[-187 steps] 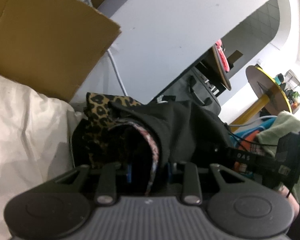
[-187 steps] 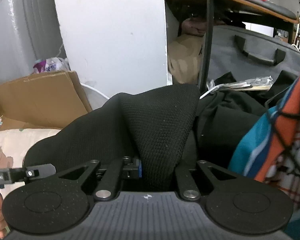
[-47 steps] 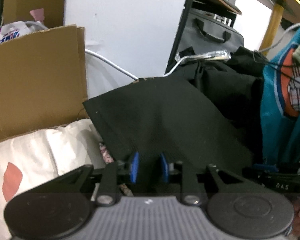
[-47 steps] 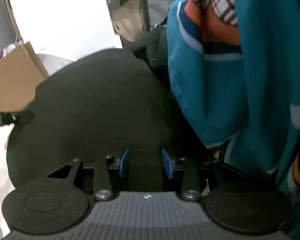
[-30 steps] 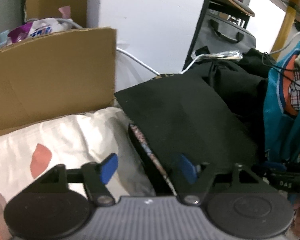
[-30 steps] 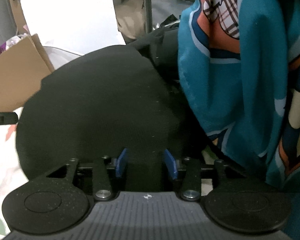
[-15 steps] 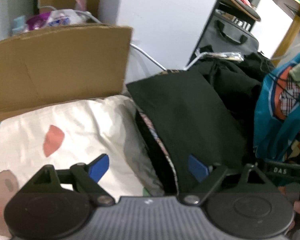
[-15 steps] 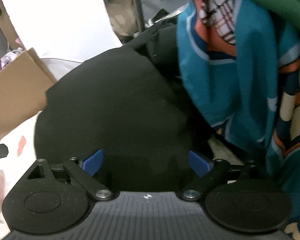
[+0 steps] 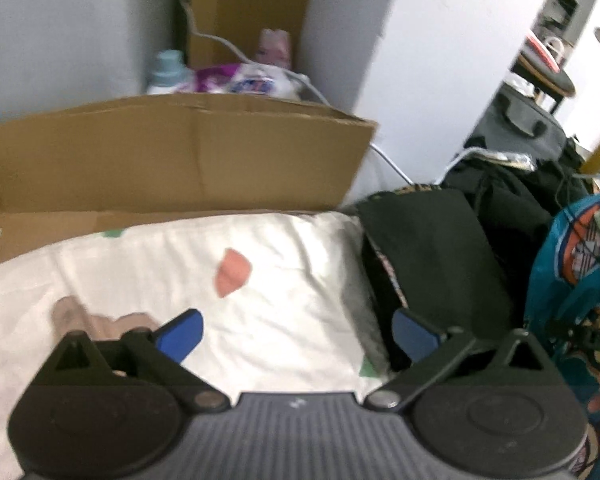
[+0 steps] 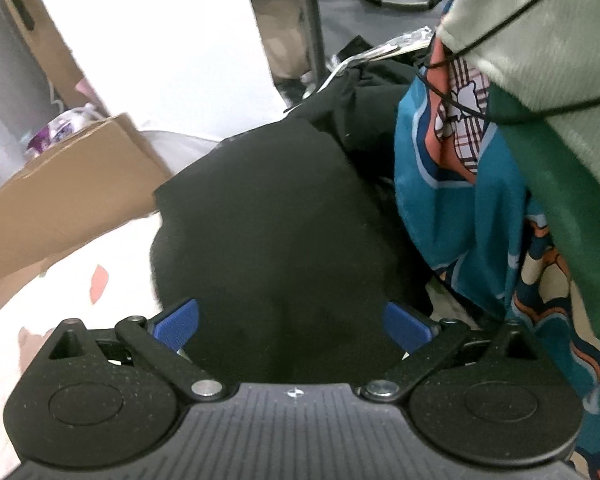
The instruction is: Fold clothes
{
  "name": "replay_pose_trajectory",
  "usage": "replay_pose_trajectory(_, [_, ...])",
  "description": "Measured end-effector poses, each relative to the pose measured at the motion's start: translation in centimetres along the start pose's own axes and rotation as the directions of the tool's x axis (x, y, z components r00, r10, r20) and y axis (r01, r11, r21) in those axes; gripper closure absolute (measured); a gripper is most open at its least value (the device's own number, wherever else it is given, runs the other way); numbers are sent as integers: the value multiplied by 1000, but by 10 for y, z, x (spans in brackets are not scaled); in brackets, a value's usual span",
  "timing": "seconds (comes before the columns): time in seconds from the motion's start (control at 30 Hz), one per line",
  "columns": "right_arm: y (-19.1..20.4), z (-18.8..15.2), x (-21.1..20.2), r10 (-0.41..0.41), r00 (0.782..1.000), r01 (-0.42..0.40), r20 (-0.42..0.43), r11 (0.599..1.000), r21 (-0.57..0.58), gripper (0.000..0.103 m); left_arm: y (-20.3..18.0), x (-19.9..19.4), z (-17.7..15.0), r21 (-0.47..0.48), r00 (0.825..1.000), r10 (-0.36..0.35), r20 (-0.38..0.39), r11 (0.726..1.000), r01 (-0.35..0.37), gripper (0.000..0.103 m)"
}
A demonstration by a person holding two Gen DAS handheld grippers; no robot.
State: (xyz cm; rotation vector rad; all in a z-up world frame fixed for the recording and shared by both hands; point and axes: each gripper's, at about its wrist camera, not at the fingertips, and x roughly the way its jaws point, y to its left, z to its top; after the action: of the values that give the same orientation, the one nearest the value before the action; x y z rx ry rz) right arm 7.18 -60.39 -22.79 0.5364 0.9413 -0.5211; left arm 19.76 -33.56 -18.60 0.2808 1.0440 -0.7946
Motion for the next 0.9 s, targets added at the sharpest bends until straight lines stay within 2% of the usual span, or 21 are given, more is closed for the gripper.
replay_pose_trajectory(0.23, [11,6,-55,29,999,-30,-26,999,-13,1,29,-72,6,-84,998,56,-17,995,-57,1])
replay_pose_trajectory(0.53, [13,6,-127,96,995,-96,-19,995,-17,1,54,-193,16,-176,993,108,50,979,-98,1])
replay_pose_trajectory(0.7, [15,1,-163,116,993,-118,-26,991,-56,1,68,-250,14,-207,986,154,63,968,-138,1])
replay_pose_trajectory(0.9, [20,1,-201,141,990,-142,-22,987,-72,1,81,-302,-1,-240,982,178,57,958,-159,0])
